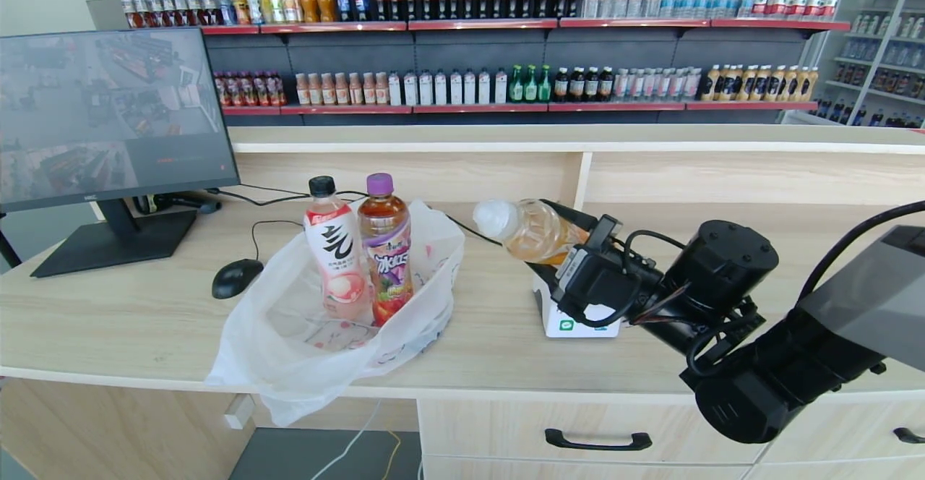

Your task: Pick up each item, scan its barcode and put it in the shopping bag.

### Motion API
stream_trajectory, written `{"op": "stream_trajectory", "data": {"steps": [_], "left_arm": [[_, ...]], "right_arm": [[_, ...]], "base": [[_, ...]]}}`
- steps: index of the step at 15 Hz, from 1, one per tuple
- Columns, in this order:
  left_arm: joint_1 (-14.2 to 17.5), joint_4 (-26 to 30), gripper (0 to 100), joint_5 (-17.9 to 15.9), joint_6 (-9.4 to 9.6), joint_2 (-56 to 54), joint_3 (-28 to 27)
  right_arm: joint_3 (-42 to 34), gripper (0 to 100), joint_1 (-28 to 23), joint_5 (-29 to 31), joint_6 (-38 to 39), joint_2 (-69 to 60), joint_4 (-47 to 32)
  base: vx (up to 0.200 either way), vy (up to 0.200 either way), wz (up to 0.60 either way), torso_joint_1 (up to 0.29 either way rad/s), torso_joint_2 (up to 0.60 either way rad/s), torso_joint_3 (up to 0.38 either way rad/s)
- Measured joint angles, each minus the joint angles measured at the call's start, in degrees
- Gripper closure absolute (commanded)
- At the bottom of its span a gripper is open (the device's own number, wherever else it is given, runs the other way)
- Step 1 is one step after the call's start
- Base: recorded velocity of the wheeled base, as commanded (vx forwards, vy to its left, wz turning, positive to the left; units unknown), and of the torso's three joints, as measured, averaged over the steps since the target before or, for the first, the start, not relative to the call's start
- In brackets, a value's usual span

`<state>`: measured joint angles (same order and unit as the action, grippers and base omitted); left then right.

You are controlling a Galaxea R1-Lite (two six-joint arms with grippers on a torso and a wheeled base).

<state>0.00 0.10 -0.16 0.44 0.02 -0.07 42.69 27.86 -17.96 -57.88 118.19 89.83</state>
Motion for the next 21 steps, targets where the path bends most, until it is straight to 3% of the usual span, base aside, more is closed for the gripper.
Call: {"op": "stream_trajectory", "data": {"steps": [12, 18, 21], "left_arm": [[0.0, 0.0, 0, 0.0, 0.00, 0.0, 0.0], [0.0, 0.0, 0, 0.0, 0.00, 0.0, 0.0], [0.0, 0.0, 0, 0.0, -0.01, 0.0, 0.0]], "right_arm": [[1.9, 100, 0.6, 0.0, 1.4, -0.5, 0.1], [2.5, 100, 2.0, 1.0, 12.4, -3.4, 0.1], [0.8, 100, 2.0, 7.9, 20.8, -7.6, 0.2]], "base": [[0.000, 0.000, 0.00, 0.000, 0.00, 0.000], [0.000, 0.000, 0.00, 0.000, 0.00, 0.000], [0.000, 0.000, 0.00, 0.000, 0.00, 0.000]]}}
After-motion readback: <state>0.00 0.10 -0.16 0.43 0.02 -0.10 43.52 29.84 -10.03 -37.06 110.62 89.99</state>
